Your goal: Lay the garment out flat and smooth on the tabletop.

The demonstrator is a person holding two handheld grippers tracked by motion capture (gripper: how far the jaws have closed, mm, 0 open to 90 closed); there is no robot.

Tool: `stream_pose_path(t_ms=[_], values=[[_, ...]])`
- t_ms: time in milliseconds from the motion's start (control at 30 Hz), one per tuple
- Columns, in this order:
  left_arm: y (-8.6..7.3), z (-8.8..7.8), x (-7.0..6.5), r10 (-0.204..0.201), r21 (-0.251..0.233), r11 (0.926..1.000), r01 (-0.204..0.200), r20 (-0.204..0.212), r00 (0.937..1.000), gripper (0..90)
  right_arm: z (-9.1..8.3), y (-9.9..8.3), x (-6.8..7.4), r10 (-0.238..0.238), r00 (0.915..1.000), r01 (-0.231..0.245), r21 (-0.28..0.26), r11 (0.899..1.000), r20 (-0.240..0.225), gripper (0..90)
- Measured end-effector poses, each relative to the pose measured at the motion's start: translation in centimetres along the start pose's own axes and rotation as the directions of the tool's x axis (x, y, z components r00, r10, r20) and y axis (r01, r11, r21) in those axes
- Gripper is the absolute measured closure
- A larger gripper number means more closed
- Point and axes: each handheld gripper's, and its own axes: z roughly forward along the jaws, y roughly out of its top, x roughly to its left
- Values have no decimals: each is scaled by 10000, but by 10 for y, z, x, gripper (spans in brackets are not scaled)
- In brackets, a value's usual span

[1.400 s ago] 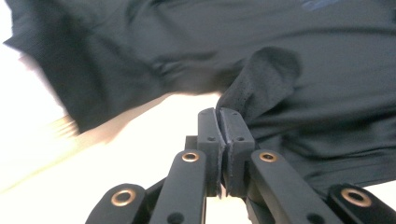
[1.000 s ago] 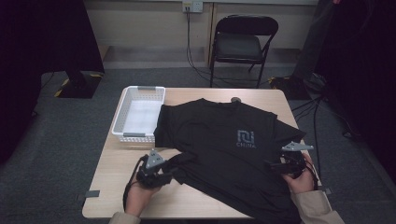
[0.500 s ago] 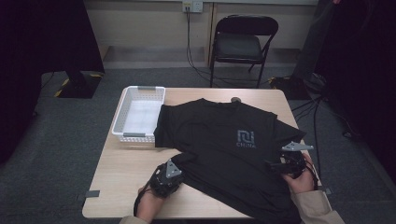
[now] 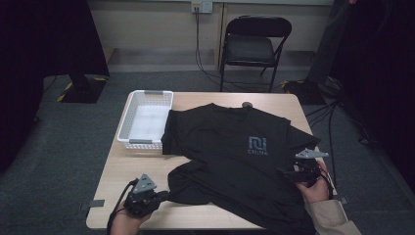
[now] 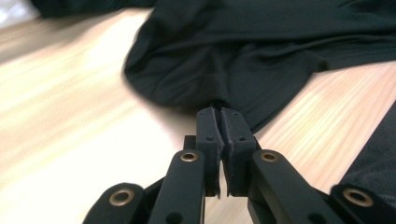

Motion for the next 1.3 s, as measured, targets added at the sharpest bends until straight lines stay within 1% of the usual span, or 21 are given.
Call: stream_pose_path(t_ms=[67,167,267,400,500,600,700,733,767,800,833,867,900,967,1000,1033,1100,1133,1167,1233,1300], values=[[-8,-4,5,-199,242,9995,196,107,9997,869,0,0,0,-2,10000,2,-2,10000,1,98],[-18,-7,12,-209,601,9980,213,-75,9998,869,0,0,0,3,10000,-3,-1,10000,-5,98],[-25,-11,18,-369,694,9969,377,-128,9992,868,0,0,0,2,10000,-2,-1,10000,-5,98],[-31,-12,22,-683,1181,9908,658,171,9975,867,0,0,0,1,10000,-1,-1,10000,-1,98],[-38,-13,24,-718,1416,9876,678,230,9972,867,0,0,0,2,10000,-2,-1,10000,-4,97],[-43,-16,24,-641,1489,9870,598,237,9977,867,0,0,0,2,10000,-2,-1,10000,-5,98],[-46,-19,24,-543,1262,9908,500,312,9980,857,0,0,0,1,10000,-1,0,10000,-4,98],[-45,-19,24,-496,1014,9937,476,173,9986,824,0,0,0,1,10000,-1,3,10000,-2,98],[-43,-17,24,-589,826,9949,578,108,9982,712,0,0,0,-3,10000,3,4,10000,-2,98],[-39,-15,24,-515,758,9958,508,63,9987,644,0,0,0,1,10000,-1,4,10000,-3,98],[-35,-12,23,-269,568,9980,280,-202,9994,588,0,0,0,-2,10000,2,3,10000,-2,98],[-29,-8,23,-163,573,9982,182,-331,9993,541,0,0,0,-1,10000,1,4,10000,-2,97],[-23,-3,23,-90,585,9982,109,-322,9994,562,0,0,0,1,10000,-1,5,10000,-1,97],[-11,10,21,60,425,9991,-41,-447,9990,554,0,0,0,0,10000,0,6,10000,-3,97],[-5,17,20,264,470,9986,-237,-568,9980,562,0,0,0,-3,10000,3,6,10000,-4,97],[1,24,20,515,496,9976,-473,-879,9948,565,0,0,0,-2,10000,2,6,10000,0,97],[11,37,21,533,476,9976,-499,-731,9959,604,0,0,0,1,10000,-1,5,10000,-3,97],[14,43,21,777,490,9961,-735,-909,9928,604,0,0,0,0,10000,0,6,10000,-5,97],[17,49,20,873,690,9944,-802,-1081,9903,608,0,0,0,-1,10000,1,7,10000,-3,97],[20,58,21,780,806,9943,-701,-996,9920,641,0,0,0,-4,10000,4,7,10000,-3,97],[20,60,20,814,741,9945,-742,-991,9917,688,0,0,0,0,10000,0,5,10000,-4,97]])
